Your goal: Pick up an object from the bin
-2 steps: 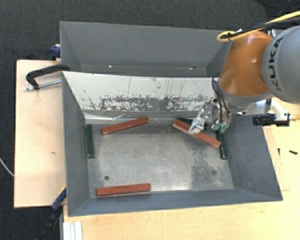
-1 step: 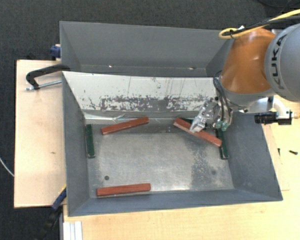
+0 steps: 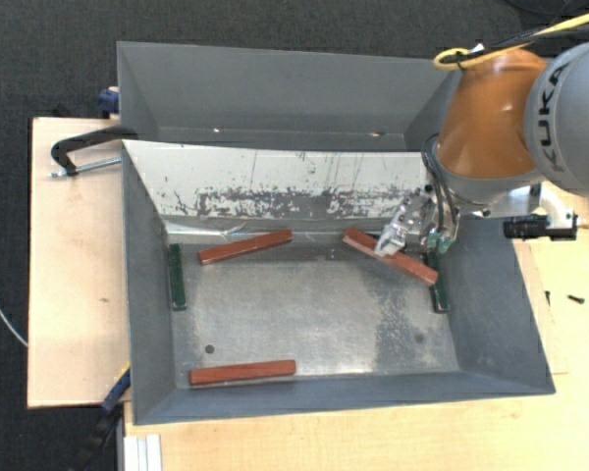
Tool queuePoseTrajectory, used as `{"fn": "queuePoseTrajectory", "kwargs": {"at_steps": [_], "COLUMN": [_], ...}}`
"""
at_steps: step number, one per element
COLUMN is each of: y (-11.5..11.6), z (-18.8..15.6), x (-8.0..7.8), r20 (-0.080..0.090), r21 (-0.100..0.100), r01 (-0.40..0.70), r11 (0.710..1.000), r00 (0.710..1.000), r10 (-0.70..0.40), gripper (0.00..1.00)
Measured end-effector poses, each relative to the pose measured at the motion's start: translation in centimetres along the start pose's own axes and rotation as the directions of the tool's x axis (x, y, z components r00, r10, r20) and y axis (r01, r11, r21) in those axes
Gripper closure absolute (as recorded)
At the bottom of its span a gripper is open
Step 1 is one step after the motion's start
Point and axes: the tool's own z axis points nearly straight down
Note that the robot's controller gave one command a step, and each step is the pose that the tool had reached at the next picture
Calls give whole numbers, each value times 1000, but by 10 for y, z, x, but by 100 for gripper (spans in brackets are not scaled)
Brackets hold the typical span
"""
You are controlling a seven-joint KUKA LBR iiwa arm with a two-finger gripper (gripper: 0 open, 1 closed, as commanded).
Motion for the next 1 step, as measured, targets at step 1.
{"fn": "queuePoseTrajectory", "kwargs": {"at_steps": [1], "y": [0], "z": [-5], "x": [-1], "r20": [1], "r21": [0], "r01": [1], "r11": [1000], "r00": [1000], "r10": [-1], "gripper": [100]}}
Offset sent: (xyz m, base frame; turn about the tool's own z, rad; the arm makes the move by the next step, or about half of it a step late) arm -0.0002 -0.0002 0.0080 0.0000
